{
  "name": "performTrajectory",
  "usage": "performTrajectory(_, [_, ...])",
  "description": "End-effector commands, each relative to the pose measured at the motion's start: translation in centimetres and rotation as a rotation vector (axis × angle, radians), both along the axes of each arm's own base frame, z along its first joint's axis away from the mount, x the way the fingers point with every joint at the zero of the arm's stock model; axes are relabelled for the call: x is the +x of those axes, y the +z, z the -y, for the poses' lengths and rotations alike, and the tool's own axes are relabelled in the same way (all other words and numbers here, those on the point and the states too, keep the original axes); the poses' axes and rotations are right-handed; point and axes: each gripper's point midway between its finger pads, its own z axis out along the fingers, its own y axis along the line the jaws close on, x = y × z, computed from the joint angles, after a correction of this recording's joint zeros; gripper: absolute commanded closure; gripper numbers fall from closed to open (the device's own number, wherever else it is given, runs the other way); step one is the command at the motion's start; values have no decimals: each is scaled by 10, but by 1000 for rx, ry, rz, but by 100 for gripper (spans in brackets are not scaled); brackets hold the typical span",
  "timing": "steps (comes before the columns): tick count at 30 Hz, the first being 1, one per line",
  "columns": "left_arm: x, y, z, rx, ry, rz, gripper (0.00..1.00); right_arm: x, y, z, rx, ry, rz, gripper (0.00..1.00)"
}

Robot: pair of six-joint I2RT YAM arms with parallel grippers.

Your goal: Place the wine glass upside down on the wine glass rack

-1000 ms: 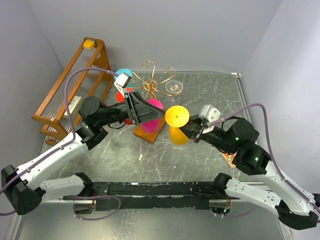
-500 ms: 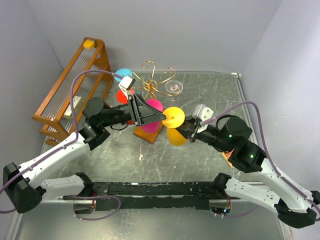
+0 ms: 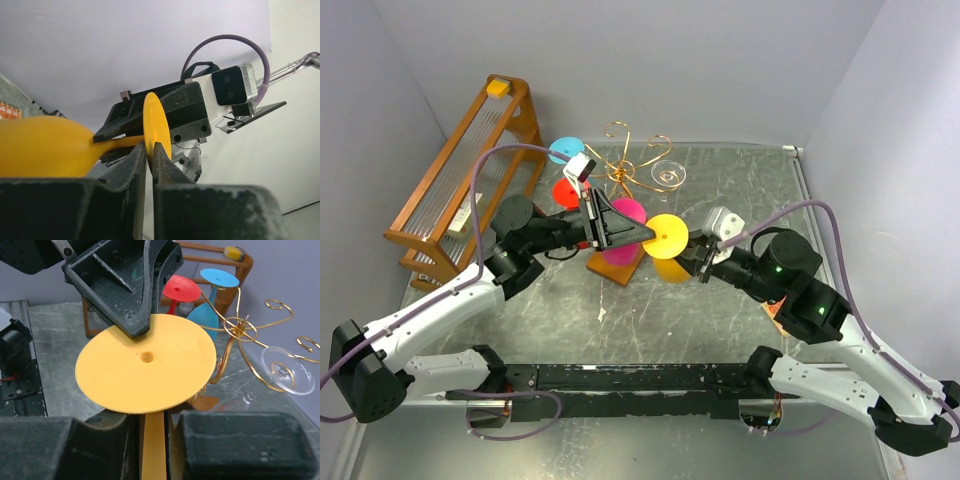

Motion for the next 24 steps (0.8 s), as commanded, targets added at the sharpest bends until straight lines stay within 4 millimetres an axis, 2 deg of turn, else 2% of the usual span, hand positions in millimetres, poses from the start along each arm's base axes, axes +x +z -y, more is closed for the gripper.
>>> performTrajectory(1, [-13, 22, 3, -76, -60, 58, 91, -5, 10, 4, 14, 8, 3, 100])
performTrajectory(6, [-18, 31, 3, -100, -81, 100, 93, -8, 18, 10, 38, -1, -23, 99])
performTrajectory(8, [-20, 39, 0, -114, -75, 119, 93, -11, 22, 13, 50, -5, -41, 87])
performTrajectory(10, [-22, 48, -2, -129, -68, 144, 93, -14, 27, 17, 62, -6, -53, 71])
performTrajectory(13, [-23, 60, -7, -141, -47, 167, 93, -24, 42, 25, 96, 5, -60, 56])
performTrajectory(18, [-24, 83, -13, -152, -9, 231, 93, -46, 69, 40, 178, 51, -40, 39])
performTrajectory(24, [-17, 105, -19, -133, 85, 330, 93, -66, 97, 53, 281, 99, -28, 30])
